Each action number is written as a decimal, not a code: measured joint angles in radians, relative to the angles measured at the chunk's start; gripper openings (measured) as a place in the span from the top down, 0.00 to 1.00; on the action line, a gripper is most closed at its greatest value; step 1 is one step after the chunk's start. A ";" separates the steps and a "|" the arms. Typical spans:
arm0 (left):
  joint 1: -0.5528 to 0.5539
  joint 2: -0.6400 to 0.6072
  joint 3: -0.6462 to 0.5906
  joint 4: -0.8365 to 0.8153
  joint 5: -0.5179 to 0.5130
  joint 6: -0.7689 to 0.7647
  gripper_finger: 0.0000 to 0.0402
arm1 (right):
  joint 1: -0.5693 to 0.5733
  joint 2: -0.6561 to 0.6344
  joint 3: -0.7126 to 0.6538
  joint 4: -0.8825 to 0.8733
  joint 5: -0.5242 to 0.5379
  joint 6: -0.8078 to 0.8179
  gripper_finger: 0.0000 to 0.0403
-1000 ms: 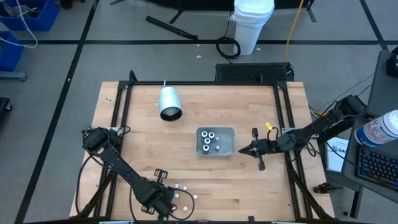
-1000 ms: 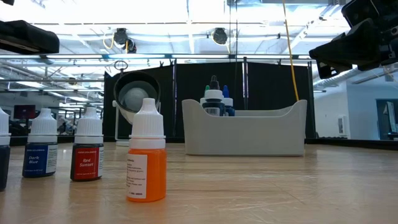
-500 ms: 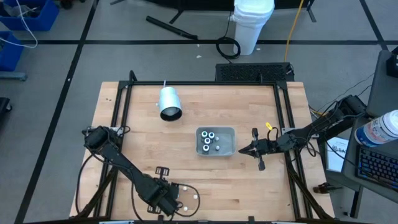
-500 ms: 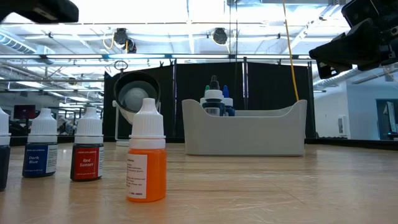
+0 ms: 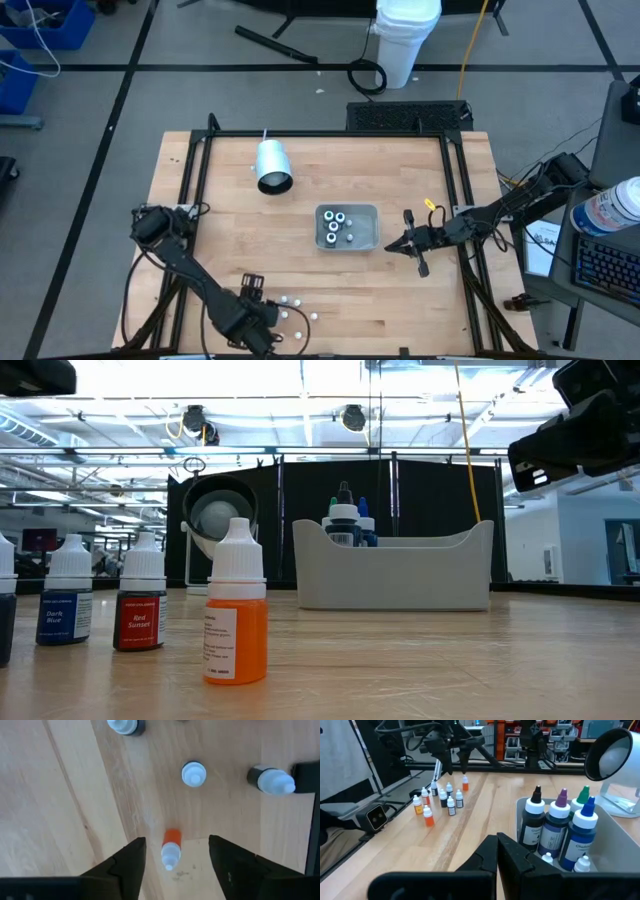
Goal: Pick & Place food coloring
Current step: Put the top left small orange food coloring bottle into the white bin
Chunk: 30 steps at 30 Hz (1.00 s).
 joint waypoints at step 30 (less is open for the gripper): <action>-0.035 0.000 -0.154 0.082 -0.005 -0.073 0.54 | 0.000 0.000 0.000 0.000 0.002 0.000 1.00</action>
